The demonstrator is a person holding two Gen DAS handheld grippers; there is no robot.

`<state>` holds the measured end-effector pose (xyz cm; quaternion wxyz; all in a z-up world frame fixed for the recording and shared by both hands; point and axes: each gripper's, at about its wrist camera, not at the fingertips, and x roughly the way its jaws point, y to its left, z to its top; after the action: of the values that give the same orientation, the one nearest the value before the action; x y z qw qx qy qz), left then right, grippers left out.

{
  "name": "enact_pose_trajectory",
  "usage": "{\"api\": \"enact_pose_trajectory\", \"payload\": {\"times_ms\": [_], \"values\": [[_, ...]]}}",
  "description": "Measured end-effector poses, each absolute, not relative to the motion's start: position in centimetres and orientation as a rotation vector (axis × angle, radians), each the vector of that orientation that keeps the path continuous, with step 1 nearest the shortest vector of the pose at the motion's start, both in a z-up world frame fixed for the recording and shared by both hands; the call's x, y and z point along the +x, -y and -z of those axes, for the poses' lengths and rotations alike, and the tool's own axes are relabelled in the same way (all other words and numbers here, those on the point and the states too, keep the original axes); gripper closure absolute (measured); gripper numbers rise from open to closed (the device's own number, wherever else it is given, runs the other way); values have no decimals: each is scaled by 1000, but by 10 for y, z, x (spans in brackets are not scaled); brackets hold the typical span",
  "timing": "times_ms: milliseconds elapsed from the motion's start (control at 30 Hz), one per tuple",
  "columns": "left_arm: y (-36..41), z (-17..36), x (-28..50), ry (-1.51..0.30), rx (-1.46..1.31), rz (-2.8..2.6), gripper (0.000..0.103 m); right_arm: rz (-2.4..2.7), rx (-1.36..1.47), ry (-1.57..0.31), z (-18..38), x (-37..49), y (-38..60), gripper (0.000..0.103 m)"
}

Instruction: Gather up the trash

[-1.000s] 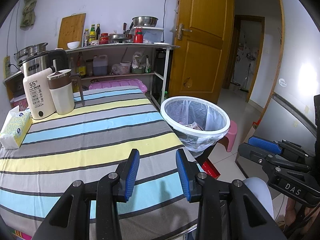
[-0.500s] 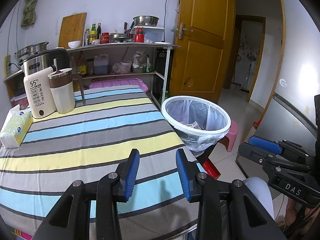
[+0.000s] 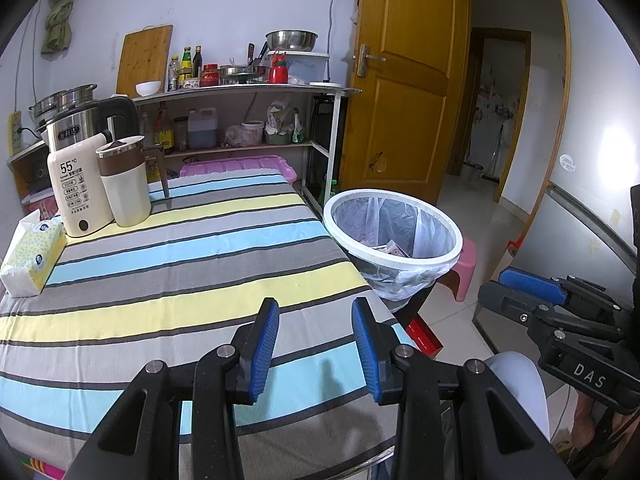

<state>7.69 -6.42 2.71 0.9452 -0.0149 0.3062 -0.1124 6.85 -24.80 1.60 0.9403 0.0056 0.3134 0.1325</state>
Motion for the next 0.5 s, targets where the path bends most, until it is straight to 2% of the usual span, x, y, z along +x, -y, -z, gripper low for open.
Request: {"api": "enact_pose_trajectory", "payload": {"times_ms": [500], "values": [[63,-25,77,-632,-17,219,65,-270,10,-641,-16,69,247,67]]}}
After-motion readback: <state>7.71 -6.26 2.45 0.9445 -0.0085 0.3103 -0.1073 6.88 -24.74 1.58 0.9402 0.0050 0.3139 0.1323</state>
